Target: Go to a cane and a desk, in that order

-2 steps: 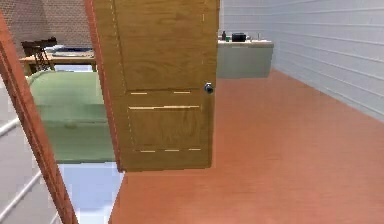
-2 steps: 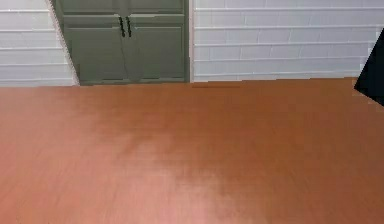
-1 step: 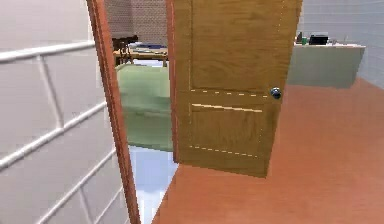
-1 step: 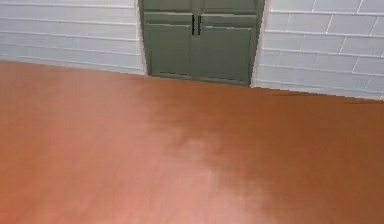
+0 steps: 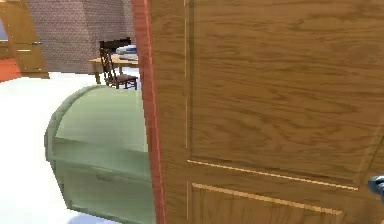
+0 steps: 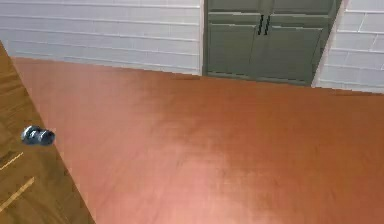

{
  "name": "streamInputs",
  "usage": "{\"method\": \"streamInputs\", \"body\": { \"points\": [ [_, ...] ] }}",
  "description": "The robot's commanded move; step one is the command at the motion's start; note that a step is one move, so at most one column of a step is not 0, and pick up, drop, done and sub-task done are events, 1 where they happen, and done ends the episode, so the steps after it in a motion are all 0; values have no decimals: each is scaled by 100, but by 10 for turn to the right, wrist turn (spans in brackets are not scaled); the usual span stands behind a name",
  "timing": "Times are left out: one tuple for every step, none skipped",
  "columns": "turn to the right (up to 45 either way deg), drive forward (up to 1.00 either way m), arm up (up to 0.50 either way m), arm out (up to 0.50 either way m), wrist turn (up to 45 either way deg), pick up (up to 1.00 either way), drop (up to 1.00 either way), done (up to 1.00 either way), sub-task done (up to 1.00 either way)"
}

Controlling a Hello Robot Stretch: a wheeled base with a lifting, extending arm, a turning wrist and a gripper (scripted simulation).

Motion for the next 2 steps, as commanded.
{"method": "streamInputs", "body": {
  "points": [
    [120, 0, 0, 0, 0, 0, 0, 0, 0],
    [0, 30, 0, 0, 0, 0, 0, 0, 0]
  ]
}}
